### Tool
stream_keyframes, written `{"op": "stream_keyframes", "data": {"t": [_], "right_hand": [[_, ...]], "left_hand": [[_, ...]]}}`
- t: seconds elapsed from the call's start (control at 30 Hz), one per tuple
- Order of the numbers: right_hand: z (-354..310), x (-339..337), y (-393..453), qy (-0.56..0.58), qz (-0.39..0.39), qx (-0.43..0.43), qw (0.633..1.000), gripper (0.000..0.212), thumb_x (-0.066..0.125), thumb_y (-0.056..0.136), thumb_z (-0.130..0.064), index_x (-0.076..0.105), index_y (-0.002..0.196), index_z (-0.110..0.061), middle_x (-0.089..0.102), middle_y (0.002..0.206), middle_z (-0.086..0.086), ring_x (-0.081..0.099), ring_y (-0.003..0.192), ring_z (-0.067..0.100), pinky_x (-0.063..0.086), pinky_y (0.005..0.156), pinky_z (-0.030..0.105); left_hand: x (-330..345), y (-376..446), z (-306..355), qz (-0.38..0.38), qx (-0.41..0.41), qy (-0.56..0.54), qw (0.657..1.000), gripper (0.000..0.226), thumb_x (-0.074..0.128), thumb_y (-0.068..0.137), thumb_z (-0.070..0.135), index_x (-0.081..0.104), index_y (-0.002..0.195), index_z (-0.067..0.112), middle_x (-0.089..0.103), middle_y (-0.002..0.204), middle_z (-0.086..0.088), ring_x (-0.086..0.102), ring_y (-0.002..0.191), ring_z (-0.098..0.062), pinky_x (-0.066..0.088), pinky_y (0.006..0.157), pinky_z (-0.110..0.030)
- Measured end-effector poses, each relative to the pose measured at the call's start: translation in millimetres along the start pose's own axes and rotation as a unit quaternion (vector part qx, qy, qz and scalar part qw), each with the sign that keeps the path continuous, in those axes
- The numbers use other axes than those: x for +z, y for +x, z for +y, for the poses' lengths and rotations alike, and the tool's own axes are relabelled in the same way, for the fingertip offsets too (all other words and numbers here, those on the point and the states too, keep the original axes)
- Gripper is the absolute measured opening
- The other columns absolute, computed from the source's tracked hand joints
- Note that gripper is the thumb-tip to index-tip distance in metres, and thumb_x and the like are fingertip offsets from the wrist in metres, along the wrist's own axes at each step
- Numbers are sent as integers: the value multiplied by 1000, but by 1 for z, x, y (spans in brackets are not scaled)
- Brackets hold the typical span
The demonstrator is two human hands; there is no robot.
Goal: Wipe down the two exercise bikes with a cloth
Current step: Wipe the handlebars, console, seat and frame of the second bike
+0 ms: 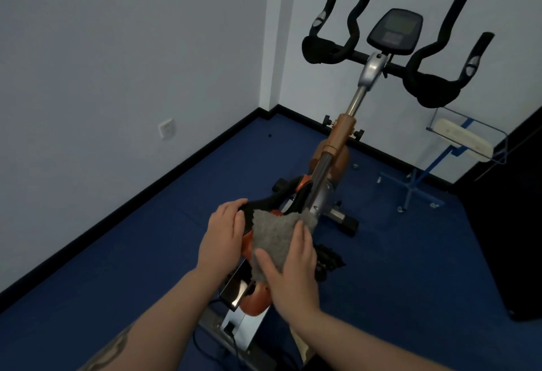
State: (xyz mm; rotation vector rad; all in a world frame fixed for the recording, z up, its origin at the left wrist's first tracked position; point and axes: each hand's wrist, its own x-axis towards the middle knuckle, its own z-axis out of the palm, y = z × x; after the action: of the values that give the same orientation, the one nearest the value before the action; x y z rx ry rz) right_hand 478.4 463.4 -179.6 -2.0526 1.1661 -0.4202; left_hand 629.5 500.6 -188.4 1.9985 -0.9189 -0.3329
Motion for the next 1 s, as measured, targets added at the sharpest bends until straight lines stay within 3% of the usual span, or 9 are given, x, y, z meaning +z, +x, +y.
{"op": "stream_keyframes", "data": {"t": [0.07,0.2,0.3,0.37,0.47,0.5,0.7,0.83,1.0], "right_hand": [[-1,0,15,29,5,35,999,96,47,83,-72,-7,153,-33,3,159,-14,12,145,16,36,109,43],[-6,-4,28,237,31,122,963,75,59,90,-52,24,151,-27,41,148,0,46,130,18,43,106,46],[-3,4,1,179,20,109,978,89,55,85,-62,5,154,-33,23,155,-3,34,137,20,41,108,48],[-2,1,5,172,15,104,979,89,54,86,-62,6,154,-30,24,154,-3,35,137,19,40,109,45],[-3,-15,57,250,-27,164,954,54,55,94,-47,44,139,-18,55,134,3,55,122,21,44,105,42],[-5,-19,69,270,-46,187,944,50,54,96,-44,48,136,-16,59,130,5,57,119,22,44,105,42],[-3,-8,52,29,-54,95,994,91,43,91,-63,-2,155,-17,15,161,3,27,143,25,33,110,40],[-1,-13,118,149,-90,189,966,82,49,94,-55,15,150,-7,40,148,14,43,133,29,35,112,43],[9,-13,156,170,-50,174,969,83,41,95,-57,11,151,-3,37,149,18,42,133,31,35,111,41]], "left_hand": [[0,-1,0,4,0,-2,1000,35,32,105,27,51,134,27,50,131,8,43,119,-7,31,94,-22],[0,-4,4,6,-9,-20,1000,35,32,105,28,51,135,27,50,132,9,44,120,-8,35,98,-26],[0,-5,5,7,-13,-19,1000,35,32,105,28,51,135,27,50,132,8,45,121,-8,38,100,-29],[-1,-4,5,5,-18,-15,1000,35,32,105,29,50,135,28,50,132,9,45,121,-8,39,99,-31],[-1,-4,6,1,-28,-7,1000,35,33,105,29,51,134,28,50,132,10,45,122,-8,38,101,-30],[-1,-4,7,5,-33,-11,999,34,34,105,28,52,134,28,50,132,10,45,122,-8,37,102,-30],[12,7,26,79,-126,12,989,29,40,99,19,59,120,25,57,120,4,53,107,-12,44,92,-33],[19,11,35,114,-148,62,981,21,39,99,23,58,109,26,56,109,4,54,96,-15,49,84,-43],[25,9,39,165,-153,83,971,19,42,100,23,59,107,26,59,105,9,55,93,-11,50,81,-39]]}}
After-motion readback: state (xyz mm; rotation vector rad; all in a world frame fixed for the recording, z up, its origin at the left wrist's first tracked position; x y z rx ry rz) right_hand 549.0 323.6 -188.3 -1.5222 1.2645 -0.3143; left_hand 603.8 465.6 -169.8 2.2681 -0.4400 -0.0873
